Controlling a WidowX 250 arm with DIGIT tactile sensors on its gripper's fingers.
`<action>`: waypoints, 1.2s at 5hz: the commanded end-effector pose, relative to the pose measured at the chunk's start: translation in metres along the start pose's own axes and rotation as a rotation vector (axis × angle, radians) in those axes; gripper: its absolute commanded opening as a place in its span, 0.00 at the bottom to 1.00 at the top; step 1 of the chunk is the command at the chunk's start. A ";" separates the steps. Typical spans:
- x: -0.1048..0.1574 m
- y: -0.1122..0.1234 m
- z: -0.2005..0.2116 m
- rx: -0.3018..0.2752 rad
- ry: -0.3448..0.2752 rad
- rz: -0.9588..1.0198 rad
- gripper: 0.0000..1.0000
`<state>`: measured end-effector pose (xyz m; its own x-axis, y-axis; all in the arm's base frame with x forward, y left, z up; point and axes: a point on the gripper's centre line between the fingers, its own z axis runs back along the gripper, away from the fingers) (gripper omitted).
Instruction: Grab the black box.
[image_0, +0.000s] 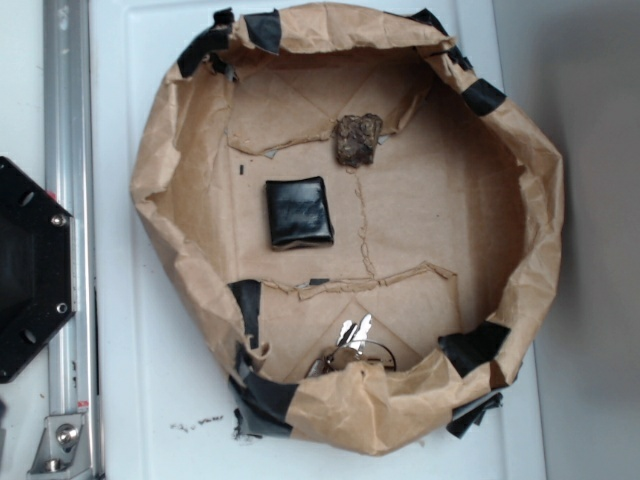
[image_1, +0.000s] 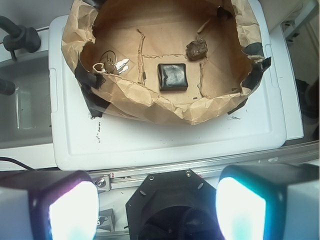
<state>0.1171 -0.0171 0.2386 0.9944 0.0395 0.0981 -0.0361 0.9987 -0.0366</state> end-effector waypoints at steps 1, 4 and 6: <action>0.000 0.000 0.000 0.000 0.000 0.000 1.00; 0.119 0.031 -0.083 0.070 -0.074 0.056 1.00; 0.119 0.038 -0.123 0.062 -0.085 0.045 1.00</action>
<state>0.2408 0.0181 0.1177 0.9855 0.0790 0.1502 -0.0823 0.9965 0.0159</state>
